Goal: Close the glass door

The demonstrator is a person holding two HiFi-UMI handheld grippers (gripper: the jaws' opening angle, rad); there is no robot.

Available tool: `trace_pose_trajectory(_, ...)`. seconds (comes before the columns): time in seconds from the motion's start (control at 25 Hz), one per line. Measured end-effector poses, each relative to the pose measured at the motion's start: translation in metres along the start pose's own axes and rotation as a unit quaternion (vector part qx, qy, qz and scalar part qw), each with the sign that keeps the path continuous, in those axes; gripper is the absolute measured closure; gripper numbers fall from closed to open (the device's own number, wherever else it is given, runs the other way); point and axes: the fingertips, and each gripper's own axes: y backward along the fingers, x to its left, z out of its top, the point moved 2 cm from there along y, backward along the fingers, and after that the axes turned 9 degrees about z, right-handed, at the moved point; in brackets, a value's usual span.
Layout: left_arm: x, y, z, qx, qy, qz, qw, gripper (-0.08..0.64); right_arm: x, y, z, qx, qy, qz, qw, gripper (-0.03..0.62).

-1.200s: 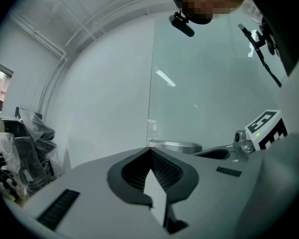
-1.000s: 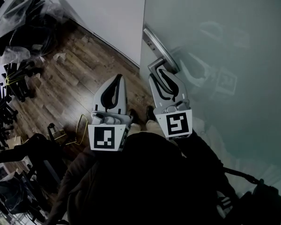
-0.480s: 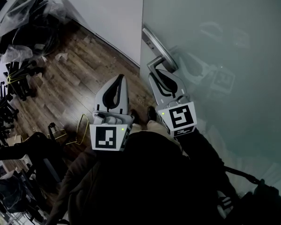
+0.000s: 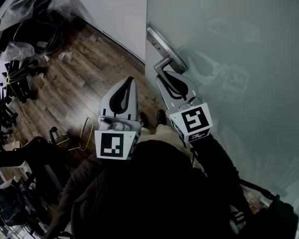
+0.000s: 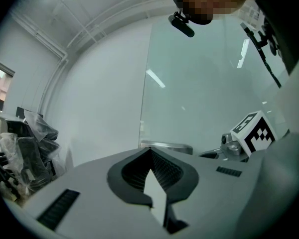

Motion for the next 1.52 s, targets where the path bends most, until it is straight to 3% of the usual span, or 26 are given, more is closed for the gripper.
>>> trace_pose_trajectory(0.28, -0.008, 0.012, 0.006, -0.013, 0.002, 0.03, 0.9995, 0.563, 0.012, 0.0, -0.001, 0.002, -0.006, 0.025, 1.0, 0.526)
trace_pose_trajectory(0.56, -0.022, 0.091, -0.005, 0.005, -0.021, 0.063, 0.9978, 0.563, 0.063, 0.009, 0.001, 0.008, 0.006, 0.059, 0.998, 0.526)
trace_pose_trajectory(0.84, 0.01, 0.153, -0.005, -0.001, -0.012, 0.132, 0.9912, 0.563, 0.105, 0.0, -0.003, 0.017, 0.008, 0.098, 0.995, 0.525)
trace_pose_trajectory(1.0, 0.025, 0.211, 0.003, -0.011, -0.004, 0.15, 0.9886, 0.563, 0.156, 0.012, 0.002, 0.019, 0.019, 0.109, 0.994, 0.525)
trace_pose_trajectory(1.52, 0.073, 0.291, 0.003, 0.015, 0.0, 0.188, 0.9821, 0.563, 0.236, 0.008, 0.01, 0.027, 0.031, 0.172, 0.984, 0.525)
